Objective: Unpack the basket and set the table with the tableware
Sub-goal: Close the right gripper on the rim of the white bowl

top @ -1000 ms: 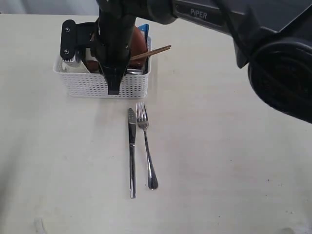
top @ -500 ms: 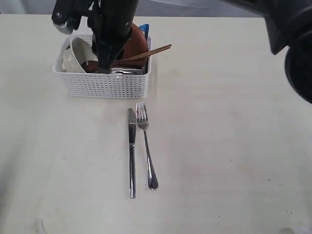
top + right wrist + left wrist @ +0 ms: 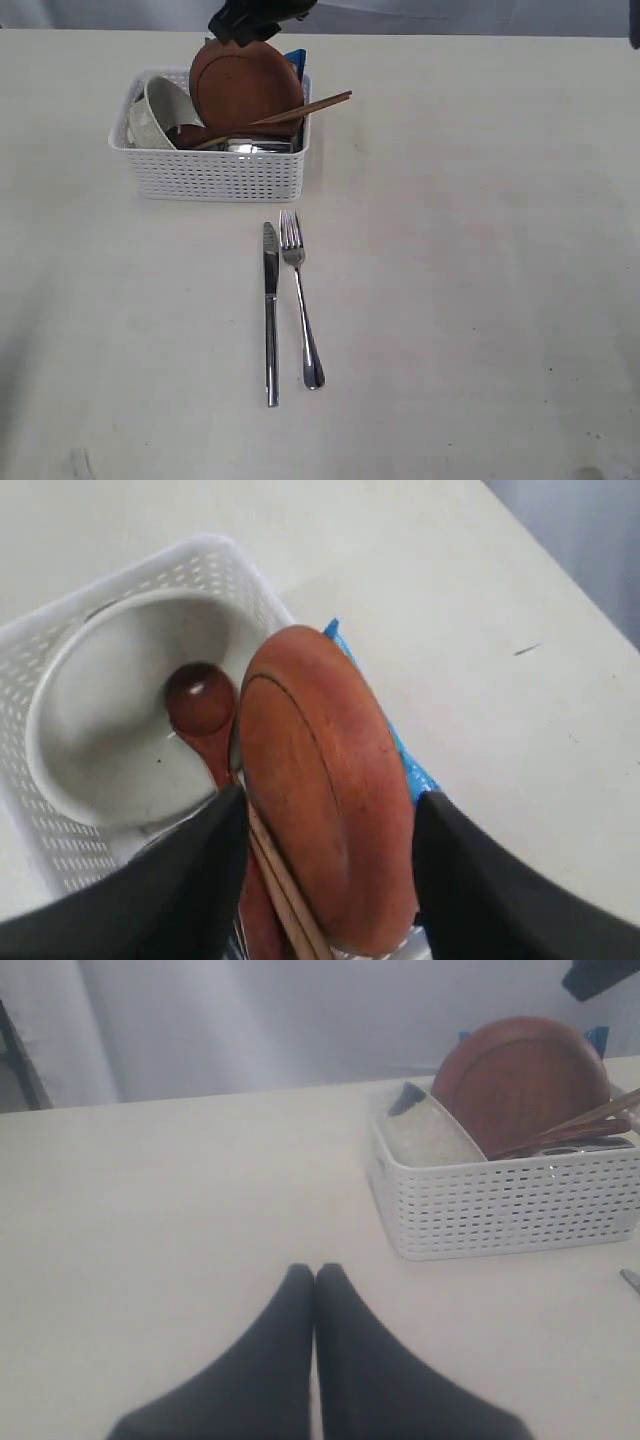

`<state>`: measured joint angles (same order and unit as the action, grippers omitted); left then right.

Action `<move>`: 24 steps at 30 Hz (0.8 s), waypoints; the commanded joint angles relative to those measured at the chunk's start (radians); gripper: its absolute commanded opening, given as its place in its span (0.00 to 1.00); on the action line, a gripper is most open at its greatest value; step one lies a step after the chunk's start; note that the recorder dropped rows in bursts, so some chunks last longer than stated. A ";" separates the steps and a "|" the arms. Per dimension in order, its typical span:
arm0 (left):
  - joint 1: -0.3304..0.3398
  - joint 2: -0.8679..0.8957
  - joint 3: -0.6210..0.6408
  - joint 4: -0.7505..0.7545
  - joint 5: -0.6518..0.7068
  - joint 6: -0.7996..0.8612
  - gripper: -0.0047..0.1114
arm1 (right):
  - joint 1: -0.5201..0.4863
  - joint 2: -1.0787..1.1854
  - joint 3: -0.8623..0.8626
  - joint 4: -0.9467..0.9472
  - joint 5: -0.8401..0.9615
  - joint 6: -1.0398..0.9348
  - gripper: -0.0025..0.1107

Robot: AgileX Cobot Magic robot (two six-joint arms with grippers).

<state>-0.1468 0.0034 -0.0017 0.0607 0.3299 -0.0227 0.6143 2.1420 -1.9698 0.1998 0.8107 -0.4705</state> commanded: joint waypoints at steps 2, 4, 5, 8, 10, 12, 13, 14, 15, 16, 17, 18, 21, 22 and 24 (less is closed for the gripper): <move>-0.006 -0.003 0.002 -0.005 -0.010 0.000 0.04 | -0.004 0.036 -0.006 0.020 -0.017 -0.048 0.45; -0.006 -0.003 0.002 -0.005 -0.010 0.000 0.04 | -0.004 0.049 -0.006 0.020 -0.019 -0.048 0.45; -0.006 -0.003 0.002 -0.005 -0.010 0.000 0.04 | -0.004 0.054 -0.006 0.020 -0.019 -0.048 0.45; -0.006 -0.003 0.002 -0.005 -0.010 0.000 0.04 | -0.004 0.053 -0.006 0.018 -0.019 -0.048 0.45; -0.006 -0.003 0.002 -0.005 -0.010 0.000 0.04 | -0.004 0.047 -0.006 0.018 -0.013 -0.052 0.45; -0.006 -0.003 0.002 -0.005 -0.010 0.000 0.04 | -0.001 0.037 -0.006 0.022 0.020 -0.062 0.45; -0.006 -0.003 0.002 -0.005 -0.010 0.000 0.04 | 0.001 0.035 -0.006 0.031 0.045 -0.079 0.45; -0.006 -0.003 0.002 -0.005 -0.010 0.000 0.04 | 0.004 0.033 -0.006 0.041 0.081 -0.101 0.45; -0.006 -0.003 0.002 -0.005 -0.010 0.000 0.04 | 0.011 0.033 -0.006 0.053 0.119 -0.121 0.45; -0.006 -0.003 0.002 -0.005 -0.010 0.000 0.04 | 0.018 0.036 -0.006 0.064 0.147 -0.129 0.45; -0.006 -0.003 0.002 -0.005 -0.010 0.000 0.04 | 0.029 0.037 -0.006 0.080 0.174 -0.131 0.45; -0.006 -0.003 0.002 -0.005 -0.010 0.000 0.04 | 0.040 0.040 -0.006 0.100 0.192 -0.131 0.45; -0.006 -0.003 0.002 -0.005 -0.010 0.000 0.04 | 0.055 0.040 -0.006 0.220 0.170 -0.128 0.45; -0.006 -0.003 0.002 -0.005 -0.010 0.000 0.04 | 0.055 0.040 -0.006 0.272 0.153 -0.130 0.45; -0.006 -0.003 0.002 -0.005 -0.010 0.000 0.04 | 0.055 0.040 -0.006 0.377 0.101 -0.143 0.45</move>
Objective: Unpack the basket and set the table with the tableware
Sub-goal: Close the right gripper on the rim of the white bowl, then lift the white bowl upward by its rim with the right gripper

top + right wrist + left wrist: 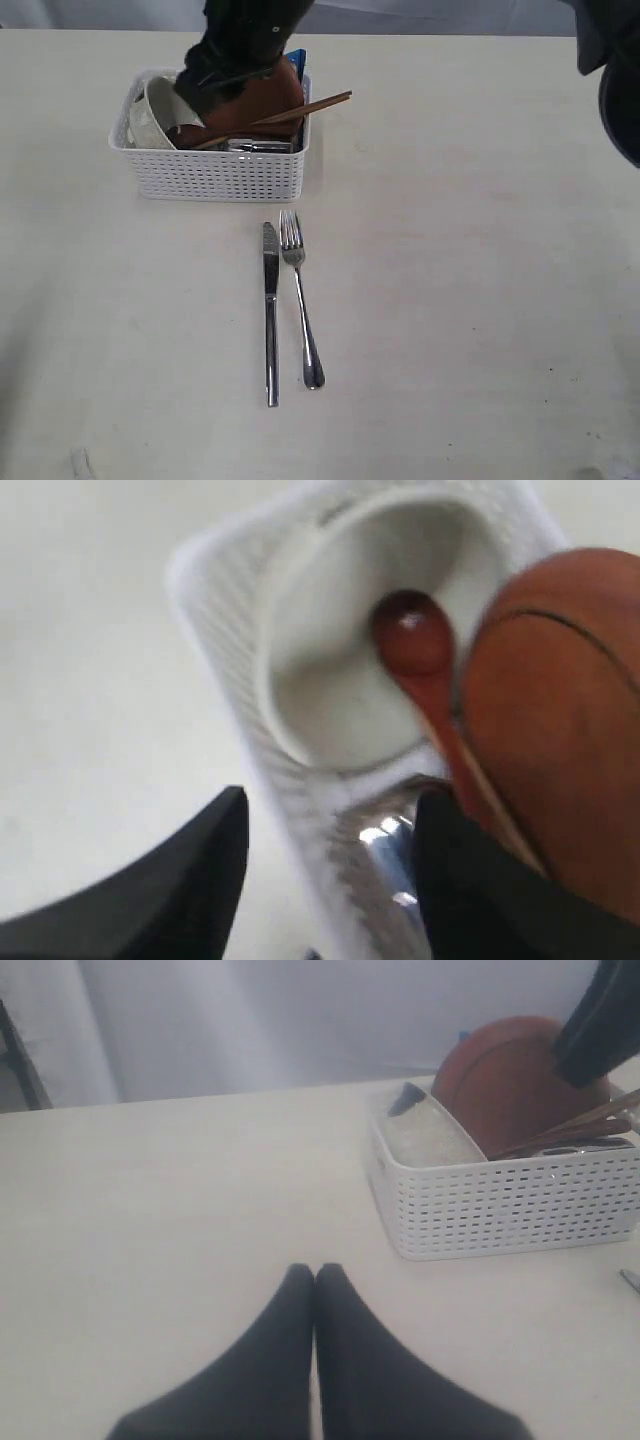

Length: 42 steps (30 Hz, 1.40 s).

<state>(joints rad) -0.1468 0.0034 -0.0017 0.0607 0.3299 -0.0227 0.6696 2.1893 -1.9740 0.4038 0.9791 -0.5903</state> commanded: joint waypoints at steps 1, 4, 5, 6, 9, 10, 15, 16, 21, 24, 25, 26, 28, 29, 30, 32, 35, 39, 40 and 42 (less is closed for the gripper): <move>-0.006 -0.003 0.002 -0.005 -0.010 0.000 0.04 | 0.000 -0.007 -0.002 0.199 -0.088 -0.023 0.45; -0.006 -0.003 0.002 -0.005 -0.010 0.000 0.04 | 0.000 -0.007 -0.002 0.238 -0.115 -0.023 0.45; -0.006 -0.003 0.002 -0.005 -0.010 0.000 0.04 | 0.000 -0.003 -0.002 0.253 -0.115 -0.023 0.45; -0.006 -0.003 0.002 -0.005 -0.010 0.000 0.04 | 0.000 0.000 -0.002 0.272 -0.115 -0.021 0.45; -0.006 -0.003 0.002 -0.005 -0.010 0.000 0.04 | 0.000 0.032 -0.002 0.322 -0.140 -0.010 0.45; -0.006 -0.003 0.002 -0.005 -0.010 0.000 0.04 | 0.000 0.046 -0.002 0.332 -0.155 -0.001 0.45; -0.006 -0.003 0.002 -0.005 -0.010 0.000 0.04 | 0.002 0.099 -0.002 0.397 -0.174 0.007 0.45; -0.006 -0.003 0.002 -0.005 -0.010 0.000 0.04 | 0.006 0.111 -0.002 0.414 -0.172 -0.001 0.45; -0.006 -0.003 0.002 -0.005 -0.010 0.000 0.04 | 0.024 0.141 -0.002 0.416 -0.214 -0.012 0.45; -0.006 -0.003 0.002 -0.005 -0.010 0.000 0.04 | 0.031 0.156 -0.002 0.416 -0.257 -0.012 0.45; -0.006 -0.003 0.002 -0.005 -0.010 0.000 0.04 | 0.031 0.160 -0.002 0.416 -0.268 -0.012 0.45; -0.006 -0.003 0.002 -0.005 -0.010 0.000 0.04 | 0.033 0.164 -0.002 0.416 -0.278 -0.012 0.45; -0.006 -0.003 0.002 -0.005 -0.010 0.000 0.04 | 0.033 0.167 -0.002 0.416 -0.291 -0.012 0.45; -0.006 -0.003 0.002 -0.005 -0.010 0.000 0.04 | 0.033 0.167 -0.002 0.416 -0.294 -0.012 0.45; -0.006 -0.003 0.002 -0.005 -0.010 0.000 0.04 | 0.033 0.167 -0.002 0.416 -0.296 -0.012 0.45; -0.006 -0.003 0.002 -0.005 -0.010 0.000 0.04 | 0.033 0.167 -0.002 0.416 -0.296 -0.012 0.45; -0.006 -0.003 0.002 -0.005 -0.010 0.000 0.04 | 0.033 0.181 -0.002 0.416 -0.296 -0.001 0.44; -0.006 -0.003 0.002 -0.005 -0.010 0.000 0.04 | 0.033 0.204 -0.002 0.421 -0.279 0.001 0.32; -0.006 -0.003 0.002 -0.005 -0.010 0.000 0.04 | 0.033 0.205 -0.002 0.421 -0.277 -0.001 0.29; -0.006 -0.003 0.002 -0.005 -0.010 0.000 0.04 | 0.033 0.207 -0.002 0.421 -0.277 -0.001 0.25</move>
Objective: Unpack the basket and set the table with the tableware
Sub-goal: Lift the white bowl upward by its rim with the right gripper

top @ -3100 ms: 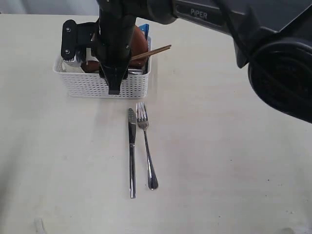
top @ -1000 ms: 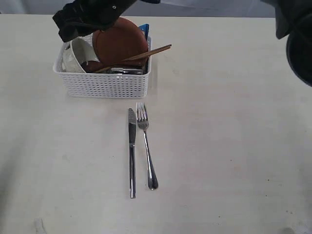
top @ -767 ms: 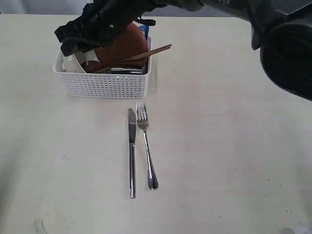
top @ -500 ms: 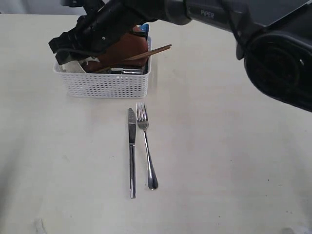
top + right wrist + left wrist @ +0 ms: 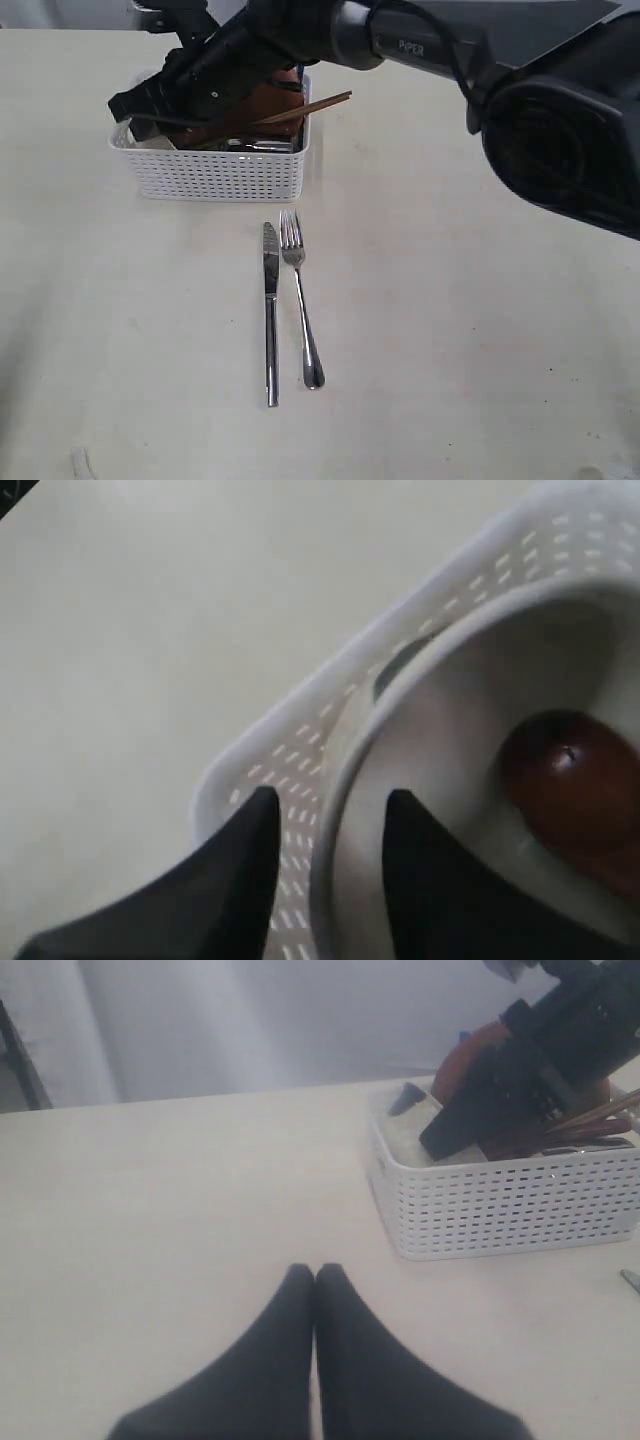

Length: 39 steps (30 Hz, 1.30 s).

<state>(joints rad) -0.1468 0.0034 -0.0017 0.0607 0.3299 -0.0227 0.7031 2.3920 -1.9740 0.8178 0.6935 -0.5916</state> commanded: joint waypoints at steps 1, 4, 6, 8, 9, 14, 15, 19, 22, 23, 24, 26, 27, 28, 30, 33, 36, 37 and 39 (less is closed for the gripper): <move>-0.006 -0.003 0.002 -0.005 -0.010 0.000 0.04 | 0.000 0.004 -0.002 0.007 0.009 0.001 0.25; -0.006 -0.003 0.002 -0.005 -0.010 0.000 0.04 | 0.000 0.000 -0.002 0.007 0.007 0.001 0.23; -0.006 -0.003 0.002 -0.005 -0.010 0.000 0.04 | 0.000 -0.005 -0.002 0.007 0.007 0.001 0.20; -0.006 -0.003 0.002 -0.005 -0.010 0.000 0.04 | 0.000 -0.011 -0.002 0.007 0.007 0.001 0.14; -0.006 -0.003 0.002 -0.005 -0.010 0.000 0.04 | 0.000 -0.016 -0.002 0.007 0.007 0.001 0.10; -0.006 -0.003 0.002 -0.005 -0.010 0.000 0.04 | -0.003 -0.039 -0.002 0.016 0.009 -0.002 0.02; -0.006 -0.003 0.002 -0.005 -0.010 0.000 0.04 | -0.003 -0.045 -0.002 0.016 0.011 -0.002 0.02; -0.006 -0.003 0.002 -0.005 -0.010 0.000 0.04 | -0.003 -0.063 -0.002 0.034 0.011 -0.002 0.02; -0.006 -0.003 0.002 -0.005 -0.010 0.000 0.04 | -0.003 -0.075 -0.002 0.052 0.009 -0.014 0.02; -0.006 -0.003 0.002 -0.005 -0.010 0.000 0.04 | -0.003 -0.075 -0.002 0.055 0.009 -0.014 0.02; -0.006 -0.003 0.002 -0.005 -0.010 0.000 0.04 | -0.003 -0.073 -0.002 0.073 0.011 -0.017 0.02; -0.006 -0.003 0.002 -0.005 -0.010 0.000 0.04 | -0.003 -0.073 -0.002 0.109 0.009 -0.023 0.02; -0.006 -0.003 0.002 -0.005 -0.010 0.000 0.04 | -0.003 -0.073 -0.002 0.116 0.007 -0.025 0.02; -0.006 -0.003 0.002 -0.005 -0.010 0.000 0.04 | -0.003 -0.073 -0.002 0.122 0.004 -0.025 0.02; -0.006 -0.003 0.002 -0.005 -0.010 0.000 0.04 | -0.003 -0.073 -0.002 0.132 0.004 -0.033 0.02; -0.006 -0.003 0.002 -0.005 -0.010 0.000 0.04 | -0.003 -0.073 -0.002 0.168 0.000 -0.049 0.02; -0.006 -0.003 0.002 -0.005 -0.010 0.000 0.04 | -0.003 -0.073 -0.002 0.226 0.000 -0.085 0.02; -0.006 -0.003 0.002 -0.005 -0.010 0.000 0.04 | -0.003 -0.073 -0.002 0.234 -0.003 -0.090 0.02; -0.006 -0.003 0.002 -0.005 -0.010 0.000 0.04 | -0.003 -0.073 -0.002 0.241 -0.011 -0.090 0.02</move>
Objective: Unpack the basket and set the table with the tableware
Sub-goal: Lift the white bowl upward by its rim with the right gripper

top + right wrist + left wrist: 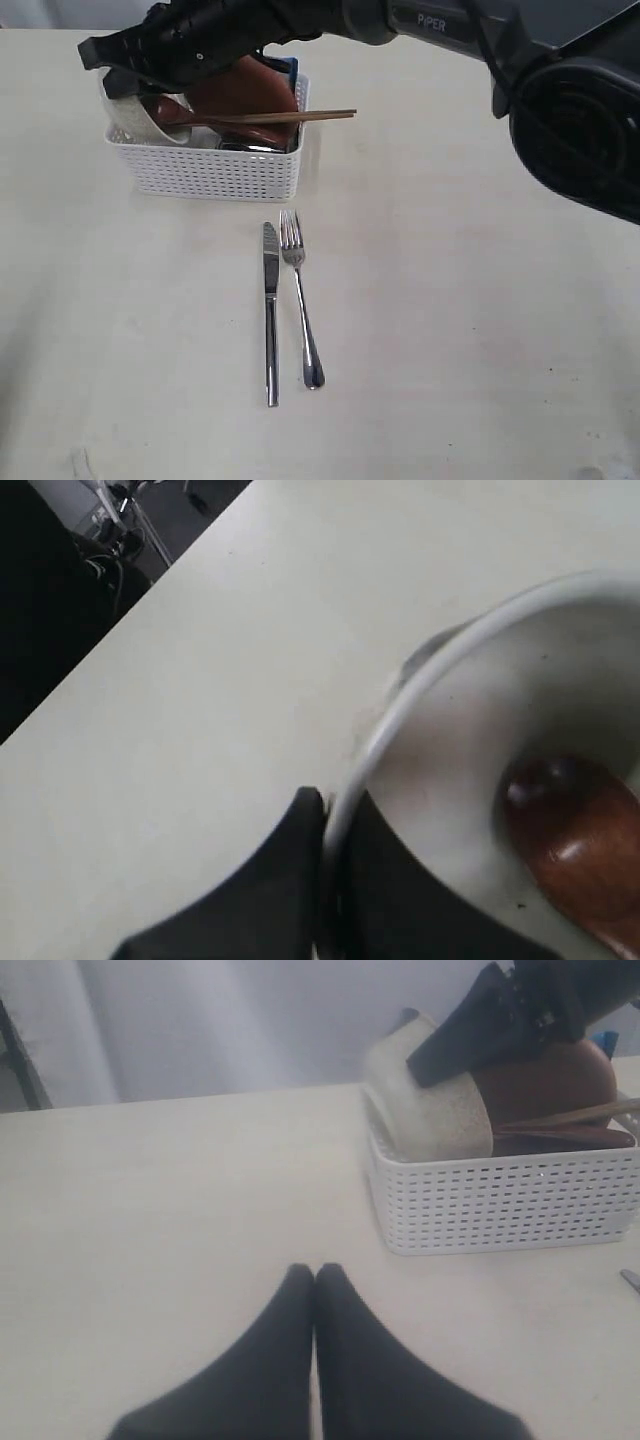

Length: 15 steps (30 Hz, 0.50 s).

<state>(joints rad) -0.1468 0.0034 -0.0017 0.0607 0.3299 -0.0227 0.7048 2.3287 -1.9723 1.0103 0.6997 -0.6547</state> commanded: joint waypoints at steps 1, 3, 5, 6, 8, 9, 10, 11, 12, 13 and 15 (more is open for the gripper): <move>-0.006 -0.003 0.002 -0.005 -0.010 0.000 0.04 | -0.004 -0.010 -0.004 0.053 -0.017 -0.027 0.02; -0.006 -0.003 0.002 -0.005 -0.010 0.000 0.04 | -0.004 -0.010 -0.004 0.061 -0.017 -0.027 0.02; -0.006 -0.003 0.002 -0.005 -0.010 0.000 0.04 | -0.004 -0.010 -0.004 0.076 -0.015 -0.032 0.02; -0.006 -0.003 0.002 -0.005 -0.010 0.000 0.04 | -0.004 -0.010 -0.004 0.091 -0.013 -0.038 0.02; -0.006 -0.003 0.002 -0.005 -0.010 0.000 0.04 | -0.004 -0.010 -0.004 0.109 -0.013 -0.061 0.02; -0.006 -0.003 0.002 -0.005 -0.010 0.000 0.04 | -0.004 -0.010 -0.004 0.121 -0.013 -0.069 0.02; -0.006 -0.003 0.002 -0.005 -0.010 0.000 0.04 | -0.004 -0.010 -0.004 0.134 -0.013 -0.069 0.02; -0.006 -0.003 0.002 -0.005 -0.010 0.000 0.04 | -0.004 -0.010 -0.004 0.138 -0.013 -0.072 0.02; -0.006 -0.003 0.002 -0.005 -0.010 0.000 0.04 | -0.004 -0.010 -0.004 0.139 -0.013 -0.076 0.02; -0.006 -0.003 0.002 -0.005 -0.010 0.000 0.04 | -0.004 -0.010 -0.004 0.139 -0.015 -0.076 0.02; -0.006 -0.003 0.002 -0.005 -0.010 0.000 0.04 | -0.004 -0.010 -0.004 0.139 -0.017 -0.076 0.02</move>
<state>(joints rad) -0.1468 0.0034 -0.0017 0.0607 0.3299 -0.0227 0.7048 2.3287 -1.9723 1.1267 0.6875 -0.7109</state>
